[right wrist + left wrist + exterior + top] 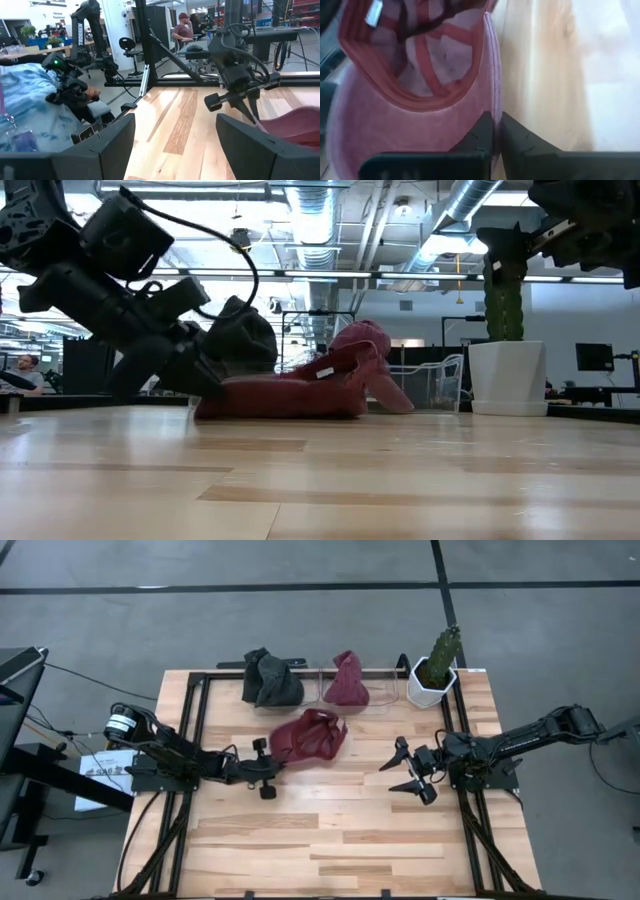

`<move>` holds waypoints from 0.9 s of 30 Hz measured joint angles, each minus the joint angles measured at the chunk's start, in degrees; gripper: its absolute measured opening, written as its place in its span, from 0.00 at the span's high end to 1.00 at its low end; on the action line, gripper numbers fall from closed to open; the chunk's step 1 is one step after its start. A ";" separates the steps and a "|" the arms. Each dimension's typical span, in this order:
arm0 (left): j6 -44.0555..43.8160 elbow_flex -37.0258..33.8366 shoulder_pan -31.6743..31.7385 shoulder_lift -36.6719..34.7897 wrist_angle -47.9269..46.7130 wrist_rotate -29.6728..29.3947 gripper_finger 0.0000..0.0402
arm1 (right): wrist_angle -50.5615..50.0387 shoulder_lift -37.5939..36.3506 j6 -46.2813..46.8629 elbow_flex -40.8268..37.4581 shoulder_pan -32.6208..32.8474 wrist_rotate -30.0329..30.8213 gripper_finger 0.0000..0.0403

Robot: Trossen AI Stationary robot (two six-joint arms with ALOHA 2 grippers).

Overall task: Pick & Place hat
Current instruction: Put the red cap into the right transparent bin

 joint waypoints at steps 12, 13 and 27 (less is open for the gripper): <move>-0.19 -0.02 -1.13 0.00 9.38 4.99 0.97 | 0.71 0.00 3.59 0.00 0.01 3.47 0.33; -0.19 -0.04 -1.13 0.00 10.82 5.01 0.97 | 0.73 0.08 4.23 0.00 -0.01 4.71 0.33; 3.04 -0.04 -2.75 0.00 30.59 21.43 0.97 | 18.08 7.80 10.60 -0.02 -0.80 24.05 0.33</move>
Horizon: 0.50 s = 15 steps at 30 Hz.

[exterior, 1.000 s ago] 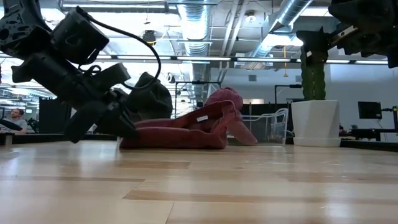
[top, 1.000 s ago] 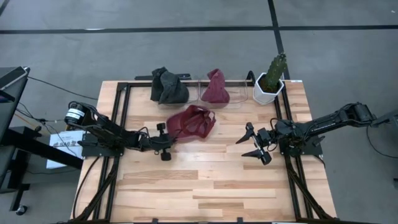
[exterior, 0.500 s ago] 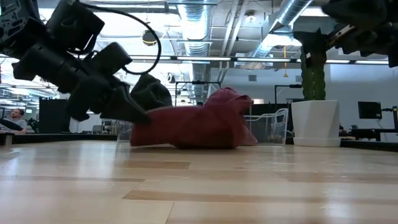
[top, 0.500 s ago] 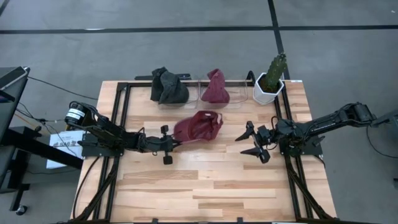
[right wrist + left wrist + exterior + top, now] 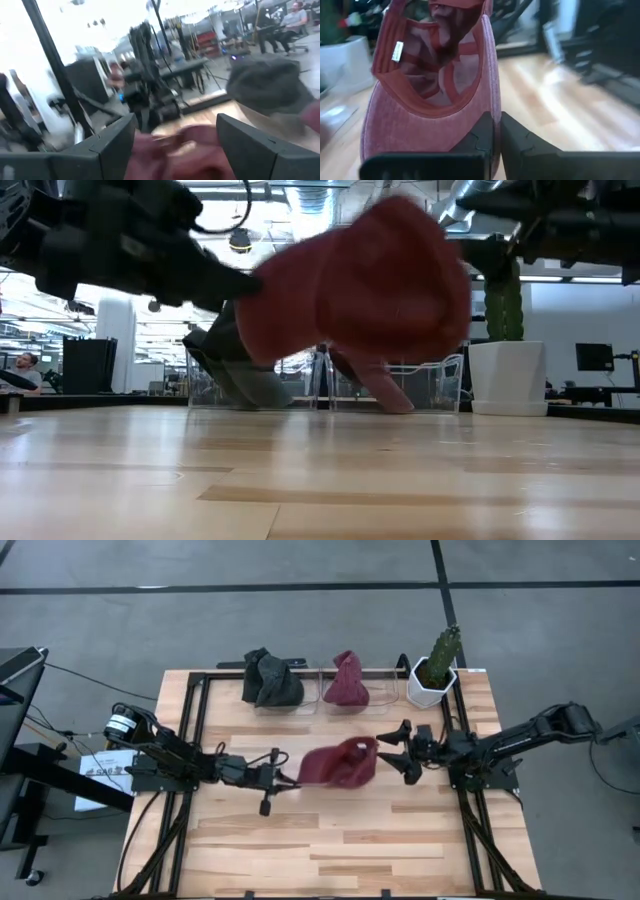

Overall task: Pick & Place hat
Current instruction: Put the red cap into the right transparent bin

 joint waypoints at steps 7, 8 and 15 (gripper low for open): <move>-0.28 0.02 -1.37 -0.02 5.57 1.19 0.97 | 4.60 7.05 -2.82 1.66 1.78 0.64 0.33; -0.76 0.02 -1.37 -0.02 6.55 1.17 0.97 | 3.22 8.18 -4.32 2.72 1.80 2.47 0.33; -2.14 0.04 -1.35 -0.09 9.67 -0.73 0.97 | -6.51 15.01 -9.23 10.38 2.05 29.35 0.33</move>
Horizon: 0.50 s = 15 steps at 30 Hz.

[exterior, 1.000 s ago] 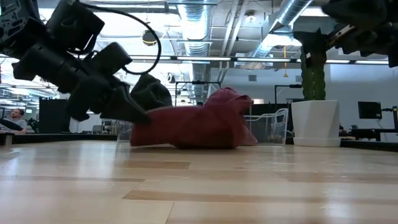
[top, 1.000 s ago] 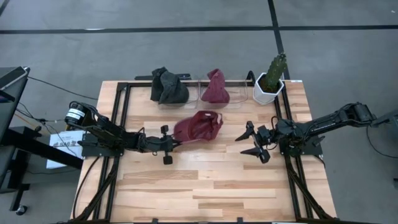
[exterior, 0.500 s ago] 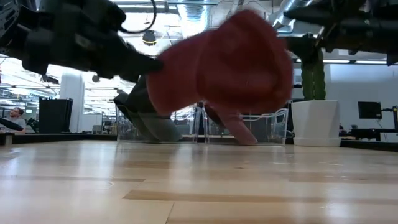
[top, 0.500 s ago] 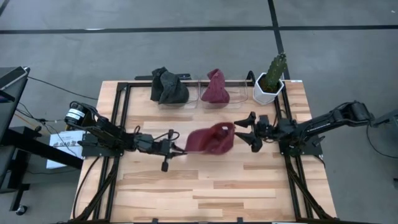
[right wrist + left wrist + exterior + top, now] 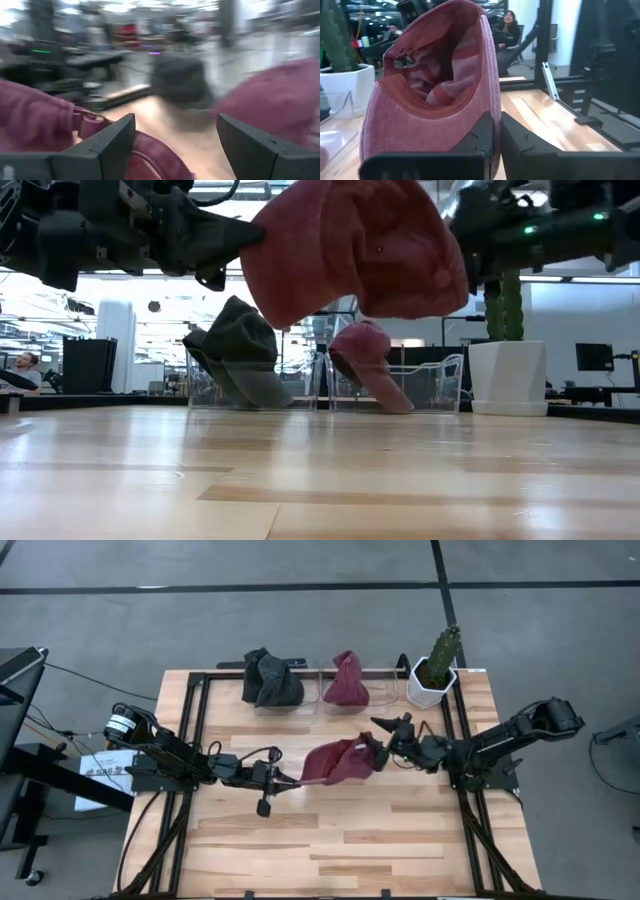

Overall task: Pick & Place hat
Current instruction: Put the red cap into the right transparent bin

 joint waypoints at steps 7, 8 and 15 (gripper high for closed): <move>-0.93 0.00 0.15 0.00 -0.04 -2.29 0.97 | -4.37 6.93 -5.26 6.21 1.88 7.76 0.33; -0.93 0.00 0.16 0.00 -0.04 -2.34 0.97 | -4.87 7.71 -5.98 7.02 2.17 10.30 0.33; -0.96 0.02 0.09 0.00 0.13 2.63 0.97 | -7.20 13.47 -8.07 12.77 3.24 27.88 0.33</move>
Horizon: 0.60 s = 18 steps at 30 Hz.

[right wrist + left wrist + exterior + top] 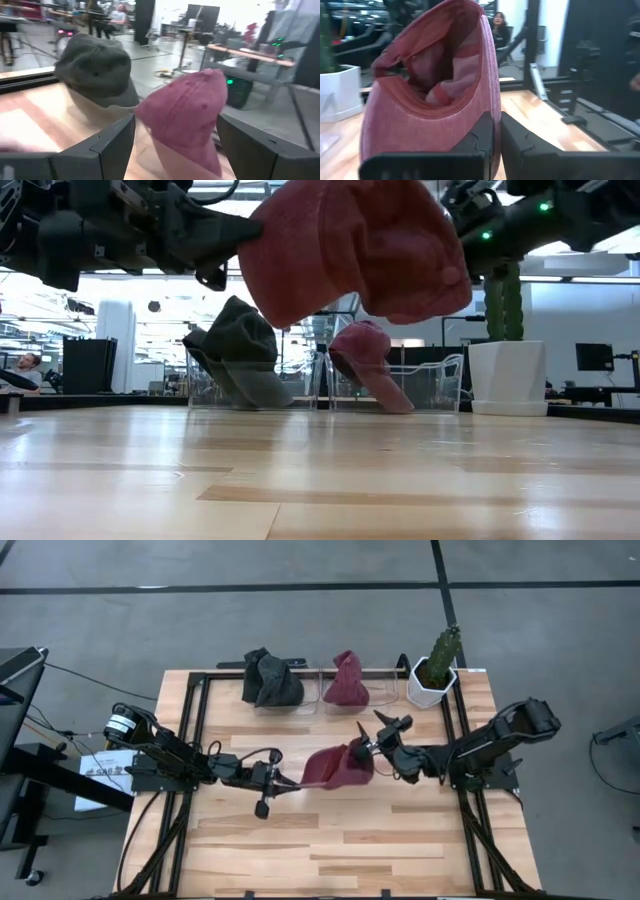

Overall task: Pick & Place hat
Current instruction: Put the red cap into the right transparent bin

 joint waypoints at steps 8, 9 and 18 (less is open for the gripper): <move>0.00 0.00 0.06 0.00 -0.02 3.10 0.97 | -0.04 7.82 -4.62 8.54 0.83 -4.80 0.33; -0.03 0.00 0.08 0.00 -0.02 3.20 0.97 | -0.05 9.05 -5.81 9.75 1.27 -6.60 0.33; 0.23 0.00 0.07 0.00 -1.23 1.00 0.96 | -10.06 16.91 -11.92 18.71 6.58 -13.65 0.33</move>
